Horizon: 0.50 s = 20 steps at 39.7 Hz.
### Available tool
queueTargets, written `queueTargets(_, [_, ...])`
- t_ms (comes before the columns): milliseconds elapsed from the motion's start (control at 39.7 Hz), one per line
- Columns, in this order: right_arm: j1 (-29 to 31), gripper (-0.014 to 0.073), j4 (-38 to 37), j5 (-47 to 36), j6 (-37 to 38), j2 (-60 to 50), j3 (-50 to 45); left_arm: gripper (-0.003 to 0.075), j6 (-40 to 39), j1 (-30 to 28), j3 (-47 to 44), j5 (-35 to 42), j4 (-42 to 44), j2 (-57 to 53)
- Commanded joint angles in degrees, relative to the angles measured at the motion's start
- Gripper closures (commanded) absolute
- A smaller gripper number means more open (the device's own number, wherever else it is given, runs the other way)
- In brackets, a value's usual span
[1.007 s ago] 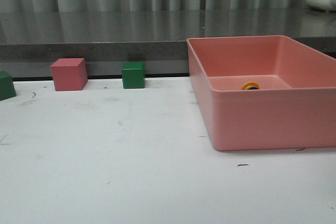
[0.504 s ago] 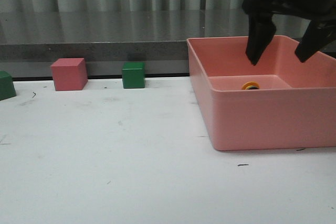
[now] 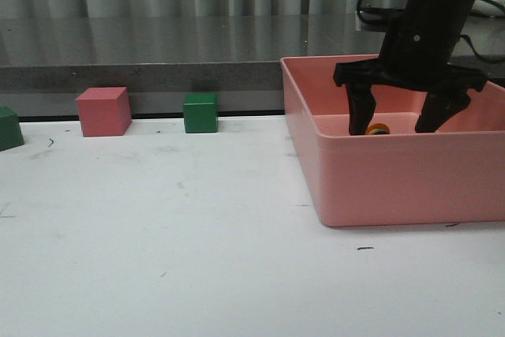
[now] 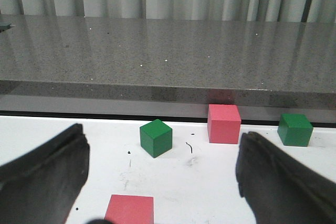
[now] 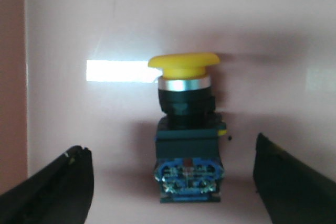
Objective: Place and stand button with both arms
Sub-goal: 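Lower the right gripper into the pink bin and grasp the yellow button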
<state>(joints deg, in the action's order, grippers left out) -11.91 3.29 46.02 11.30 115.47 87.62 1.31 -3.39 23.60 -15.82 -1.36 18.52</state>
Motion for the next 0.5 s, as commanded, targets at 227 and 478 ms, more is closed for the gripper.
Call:
queueTargets(227, [0.23,-0.0037,-0.56,-0.53,0.17,0.57,3.45,0.0175,-0.07,0.00,2.14,4.82,-0.08,0.92])
queueTargets(478, [0.29,0.0081,-0.56,0.51,0.17,1.14,3.45,0.0175,-0.07,0.00,2.14,4.82,-0.08,0.92])
